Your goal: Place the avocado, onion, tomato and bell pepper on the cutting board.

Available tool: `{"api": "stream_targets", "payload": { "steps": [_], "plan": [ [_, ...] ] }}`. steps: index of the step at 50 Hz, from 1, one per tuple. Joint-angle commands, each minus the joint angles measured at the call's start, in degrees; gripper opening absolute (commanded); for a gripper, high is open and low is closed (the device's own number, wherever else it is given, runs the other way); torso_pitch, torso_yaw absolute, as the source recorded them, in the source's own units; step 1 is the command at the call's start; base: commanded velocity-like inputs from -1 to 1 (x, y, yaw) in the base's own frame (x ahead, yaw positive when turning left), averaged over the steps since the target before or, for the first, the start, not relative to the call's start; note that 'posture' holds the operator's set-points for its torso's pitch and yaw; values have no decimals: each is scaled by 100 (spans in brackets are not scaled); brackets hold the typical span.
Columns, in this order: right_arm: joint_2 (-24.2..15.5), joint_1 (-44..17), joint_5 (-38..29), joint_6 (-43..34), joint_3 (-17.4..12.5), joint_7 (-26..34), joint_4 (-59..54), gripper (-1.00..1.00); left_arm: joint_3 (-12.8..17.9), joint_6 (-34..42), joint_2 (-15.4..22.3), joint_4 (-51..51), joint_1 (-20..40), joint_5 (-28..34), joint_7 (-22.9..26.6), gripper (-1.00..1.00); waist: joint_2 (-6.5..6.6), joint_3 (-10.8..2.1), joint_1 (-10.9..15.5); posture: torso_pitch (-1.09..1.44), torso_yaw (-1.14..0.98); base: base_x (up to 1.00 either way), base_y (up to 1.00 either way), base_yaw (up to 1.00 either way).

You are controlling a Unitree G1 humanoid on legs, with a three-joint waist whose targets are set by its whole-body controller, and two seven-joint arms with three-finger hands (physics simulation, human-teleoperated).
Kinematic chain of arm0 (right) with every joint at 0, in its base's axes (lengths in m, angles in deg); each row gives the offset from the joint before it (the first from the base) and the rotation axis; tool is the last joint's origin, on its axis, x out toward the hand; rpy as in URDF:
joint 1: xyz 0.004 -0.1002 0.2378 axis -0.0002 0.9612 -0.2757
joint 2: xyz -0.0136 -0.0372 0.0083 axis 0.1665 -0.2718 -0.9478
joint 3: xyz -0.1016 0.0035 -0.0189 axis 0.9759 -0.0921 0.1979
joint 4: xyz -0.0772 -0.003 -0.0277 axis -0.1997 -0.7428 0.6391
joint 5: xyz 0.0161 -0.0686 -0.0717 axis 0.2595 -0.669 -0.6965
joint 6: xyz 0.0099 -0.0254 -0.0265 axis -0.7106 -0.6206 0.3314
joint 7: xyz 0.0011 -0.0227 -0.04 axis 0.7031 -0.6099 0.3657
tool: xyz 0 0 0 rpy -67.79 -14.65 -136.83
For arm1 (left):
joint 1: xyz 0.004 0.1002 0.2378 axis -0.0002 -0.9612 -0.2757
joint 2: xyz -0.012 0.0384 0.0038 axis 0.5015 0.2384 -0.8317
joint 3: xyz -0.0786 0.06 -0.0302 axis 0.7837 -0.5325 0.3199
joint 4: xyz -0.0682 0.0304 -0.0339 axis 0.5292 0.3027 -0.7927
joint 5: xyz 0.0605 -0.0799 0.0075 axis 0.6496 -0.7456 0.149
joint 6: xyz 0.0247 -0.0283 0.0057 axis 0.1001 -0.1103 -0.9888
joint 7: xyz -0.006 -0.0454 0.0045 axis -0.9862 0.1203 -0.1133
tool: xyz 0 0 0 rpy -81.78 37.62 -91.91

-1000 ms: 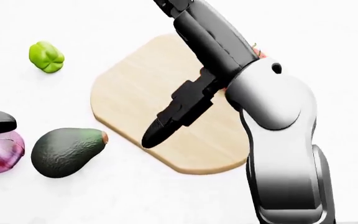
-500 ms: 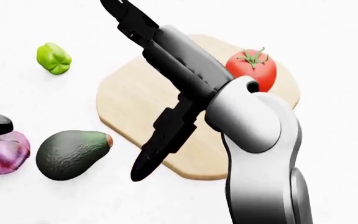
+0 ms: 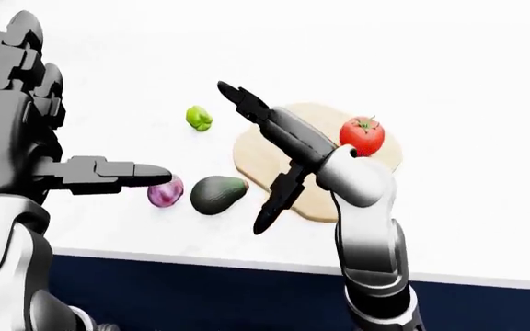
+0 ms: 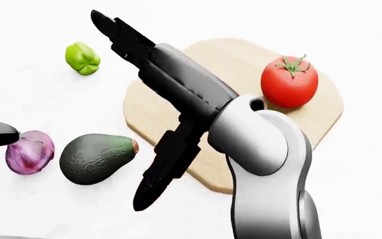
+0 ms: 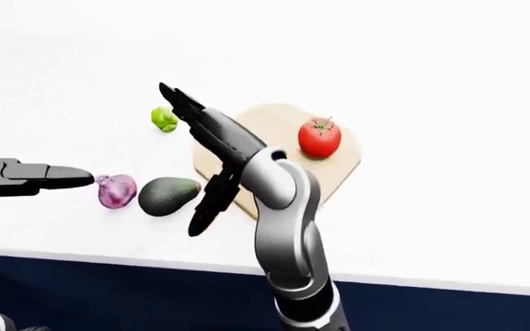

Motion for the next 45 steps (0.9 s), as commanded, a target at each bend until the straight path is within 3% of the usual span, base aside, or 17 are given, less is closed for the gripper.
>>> {"api": "stream_targets", "payload": {
  "steps": [1,17,21,24,29,36,45],
  "plan": [
    [45,-154,-48,101,0,21,194,100,27,-206,60,-53,100,57,-56,100,41,-131,47,0,30,0,0,0],
    [381,180,-589,-68,265,285,575,100,75,-230,110,-56,62,95,30,100,147,-204,766,0,38,0,0,0],
    [338,253,-1233,69,451,353,579,100,27,-265,97,-26,79,121,12,100,161,-217,921,0,40,0,0,0],
    [562,272,-1544,-9,393,457,630,100,-1,-278,120,-9,97,154,39,100,176,-224,1019,0,41,0,0,0],
    [619,416,-2149,72,436,375,597,100,-25,-319,85,12,13,235,63,100,183,-238,1145,0,41,0,0,0],
    [992,446,-3038,23,561,761,816,100,-29,-308,44,-26,-26,310,111,100,186,-260,1253,0,41,0,0,0],
    [1208,619,-3572,462,640,1101,844,100,-71,-287,31,-19,-16,406,154,100,184,-281,1328,0,41,0,0,0]
  ]
}}
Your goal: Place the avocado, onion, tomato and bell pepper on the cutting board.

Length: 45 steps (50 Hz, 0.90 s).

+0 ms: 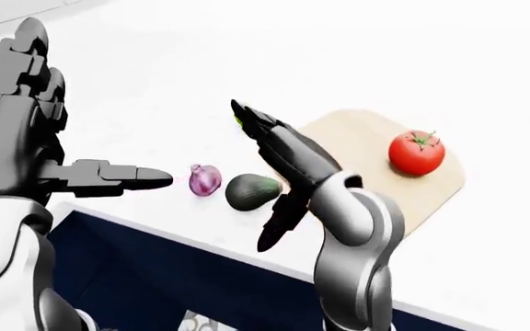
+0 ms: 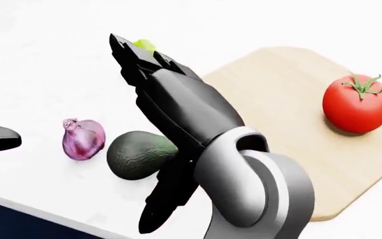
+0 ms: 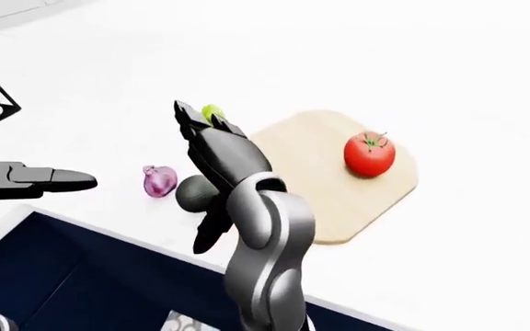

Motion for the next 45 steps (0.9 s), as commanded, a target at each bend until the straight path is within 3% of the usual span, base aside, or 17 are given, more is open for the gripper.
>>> {"api": "stream_targets", "payload": {
  "steps": [1,8,11,15,17,33,37,45],
  "plan": [
    [122,-60,-149,157,118,-7,146,100,53,-127,75,-58,134,77,-32,100,19,-114,8,0,41,0,0,0],
    [91,231,-136,306,97,-157,-63,100,84,-134,86,-62,124,105,23,100,13,-126,39,0,41,0,0,0],
    [39,328,-67,311,86,-280,-162,67,64,-138,83,-48,130,119,30,100,6,-130,55,0,41,0,0,0],
    [-29,381,-52,243,70,-278,-170,9,37,-124,99,-20,181,138,41,100,-8,-136,73,0,41,0,0,0],
    [-60,416,-45,240,73,-288,-164,-7,26,-135,84,-5,195,143,40,100,-15,-134,80,0,41,0,0,0],
    [-92,551,-44,255,160,-209,-115,-53,134,-73,142,-129,131,186,134,100,-28,-141,105,0,41,0,0,0],
    [2,411,-187,221,163,-21,28,-70,150,-28,175,-165,127,192,155,100,-26,-136,104,0,41,0,0,0],
    [132,-114,-483,105,-76,364,302,-83,121,5,144,-113,185,184,117,100,-8,-122,106,0,41,0,0,0]
  ]
}}
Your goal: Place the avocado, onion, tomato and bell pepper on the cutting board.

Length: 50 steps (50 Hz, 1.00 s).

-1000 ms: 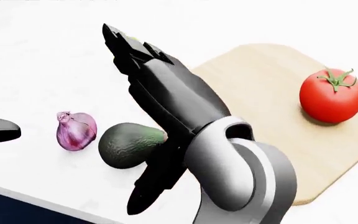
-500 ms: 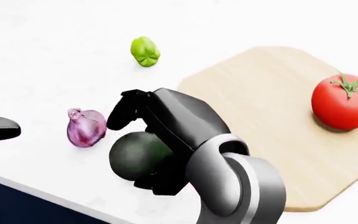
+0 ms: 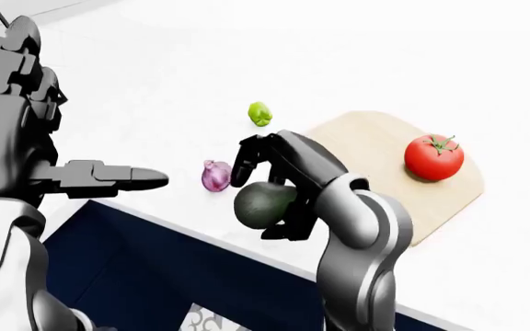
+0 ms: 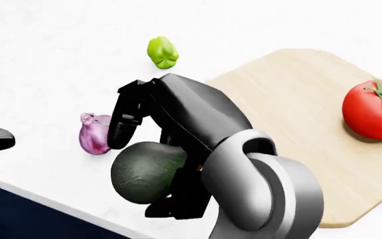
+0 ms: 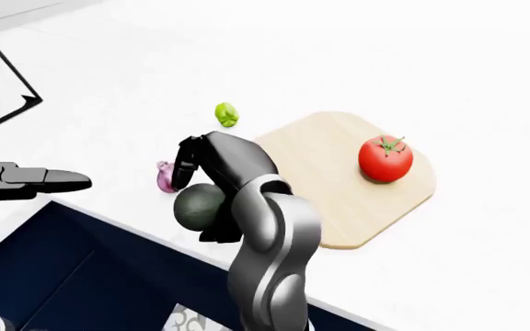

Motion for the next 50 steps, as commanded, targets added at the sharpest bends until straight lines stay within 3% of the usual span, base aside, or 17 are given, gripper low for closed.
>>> {"api": "stream_targets", "payload": {
  "steps": [1,6,15,27,32,41,50],
  "plan": [
    [65,-265,-113,-32,-25,26,229,-84,46,-162,63,-29,140,44,-78,100,28,-111,1,0,41,0,0,0],
    [20,-569,-283,-205,-179,282,407,-88,-5,-187,58,103,256,43,-139,100,30,-108,8,0,41,0,0,0],
    [-41,-553,-607,-336,-249,591,864,-92,-56,-242,100,102,224,31,-86,100,28,-93,-7,0,39,0,0,0],
    [594,-428,-1634,-81,85,1416,1685,-98,-82,-264,47,102,189,123,-42,100,34,-67,-168,0,33,0,0,0],
    [673,-304,-1757,49,49,1523,1880,-98,-99,-299,29,127,185,136,-32,100,28,-70,-260,0,31,0,0,0],
    [277,-430,-1596,-49,-326,1616,1957,-100,-172,-307,54,210,279,193,-2,100,-2,-55,-448,0,26,0,0,0],
    [-29,-513,-1521,-211,-477,1707,2011,-100,-199,-376,12,242,235,246,23,100,-43,-21,-669,0,22,0,0,0]
  ]
}}
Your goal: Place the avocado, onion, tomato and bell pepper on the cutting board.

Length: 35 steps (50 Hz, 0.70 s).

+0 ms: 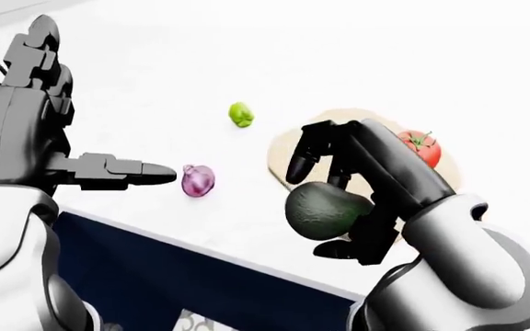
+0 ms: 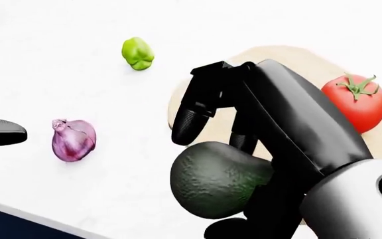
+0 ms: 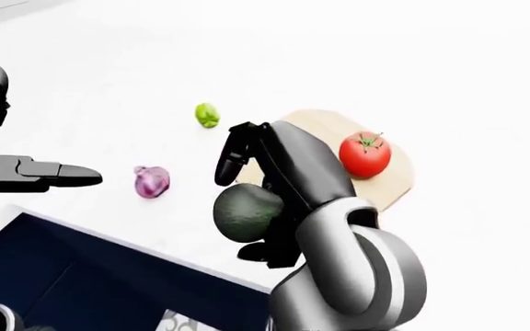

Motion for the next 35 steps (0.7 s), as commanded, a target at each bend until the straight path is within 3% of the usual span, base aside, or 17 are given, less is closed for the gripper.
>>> {"api": "stream_targets", "payload": {
  "steps": [1,14,26,35],
  "plan": [
    [-6,-117,62,5,53,-93,62,-100,59,-158,79,-81,102,82,-35,100,8,-108,-17,0,21,0,0,0],
    [-634,-4,600,-240,-277,-382,-55,-100,60,-124,63,-147,67,185,61,100,-50,-52,-389,0,15,0,0,0],
    [-743,-104,695,-315,-281,-434,-190,-100,27,-172,70,-67,93,246,100,100,-56,11,-881,0,9,0,0,0],
    [-730,-107,753,-306,-247,-483,-244,-100,38,-210,44,-105,10,307,147,100,-33,72,-1474,0,4,0,0,0]
  ]
}}
